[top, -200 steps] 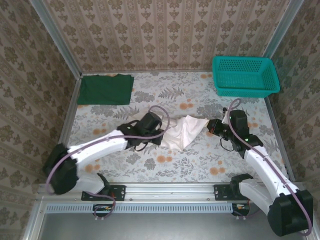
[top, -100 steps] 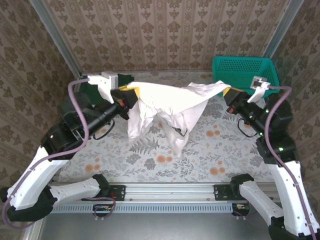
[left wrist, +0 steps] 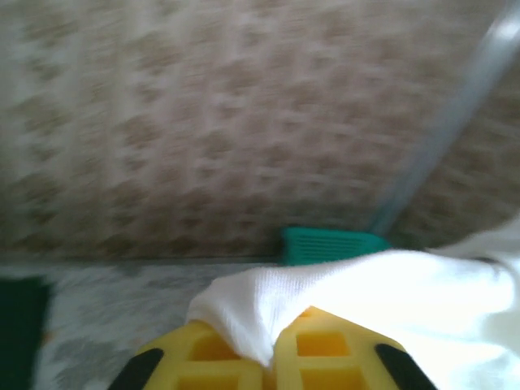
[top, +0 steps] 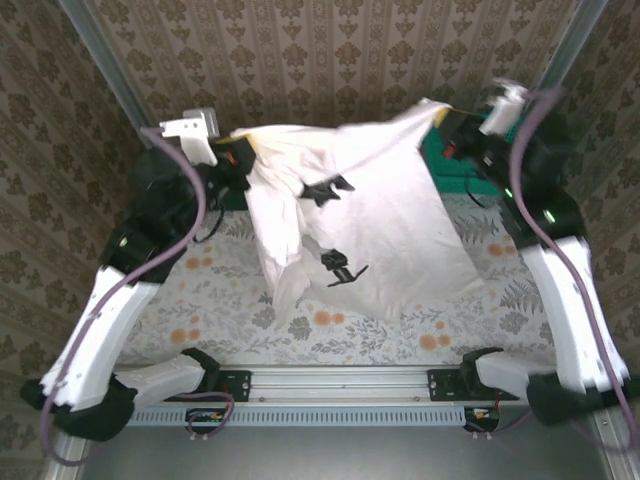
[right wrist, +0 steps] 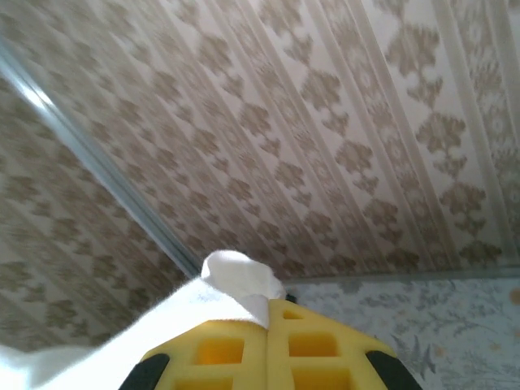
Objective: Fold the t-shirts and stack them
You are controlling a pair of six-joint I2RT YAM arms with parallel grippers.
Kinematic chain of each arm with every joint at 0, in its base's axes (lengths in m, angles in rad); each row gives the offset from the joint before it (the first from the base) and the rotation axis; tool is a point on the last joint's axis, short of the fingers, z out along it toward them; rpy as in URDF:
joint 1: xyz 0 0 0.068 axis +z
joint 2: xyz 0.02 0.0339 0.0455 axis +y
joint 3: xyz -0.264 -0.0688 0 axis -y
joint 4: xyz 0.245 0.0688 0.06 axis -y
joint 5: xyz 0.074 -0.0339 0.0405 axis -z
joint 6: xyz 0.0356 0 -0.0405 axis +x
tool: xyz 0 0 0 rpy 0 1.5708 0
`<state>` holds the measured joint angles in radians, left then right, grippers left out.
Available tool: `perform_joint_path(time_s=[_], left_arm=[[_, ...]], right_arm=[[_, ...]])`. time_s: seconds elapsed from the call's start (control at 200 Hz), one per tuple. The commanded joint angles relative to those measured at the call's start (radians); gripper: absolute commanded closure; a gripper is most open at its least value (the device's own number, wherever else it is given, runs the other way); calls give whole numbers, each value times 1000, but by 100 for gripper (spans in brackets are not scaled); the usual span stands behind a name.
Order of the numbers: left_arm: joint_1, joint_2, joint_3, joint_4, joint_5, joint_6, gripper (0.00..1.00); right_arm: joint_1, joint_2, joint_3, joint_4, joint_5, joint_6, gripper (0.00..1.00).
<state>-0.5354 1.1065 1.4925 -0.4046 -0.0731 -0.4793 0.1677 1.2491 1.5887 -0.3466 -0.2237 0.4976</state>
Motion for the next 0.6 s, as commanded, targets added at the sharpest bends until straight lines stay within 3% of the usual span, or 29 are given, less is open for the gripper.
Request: perform_joint_path(time_s=[0.0,0.015,0.04,0.085,0.13,0.19,0.28,0.305,0.415,0.595], left_arm=[[232,156,-111,31,96,-202,70],[260,178,-118,29,106,-213,65],[301,227,-124,24,128,-226,57],[369,298,-121,-6,155,-238,41],[421,343,-120,-49,157,-250,25],[461,335,-162,-50,141,-243,15],[451,258,-251,-28,49,-206,8],[443,233,-275,-23,41,-200,7],[396,178,-356,-17,70,-190,7],[223,213,-402,-62,73,-96,10]], right_arm=[[31,308,105,-81,18,-27,100],[39,349,133,-101,29,-29,99],[45,413,186,-145,44,-30,89],[46,524,300,-263,56,-21,59],[46,605,401,-371,64,-32,48],[44,623,420,-407,98,-49,40],[17,515,263,-310,108,-41,25],[7,480,215,-291,105,-39,12],[-24,300,-16,-217,85,-40,10],[-28,-51,-545,-63,62,23,12]])
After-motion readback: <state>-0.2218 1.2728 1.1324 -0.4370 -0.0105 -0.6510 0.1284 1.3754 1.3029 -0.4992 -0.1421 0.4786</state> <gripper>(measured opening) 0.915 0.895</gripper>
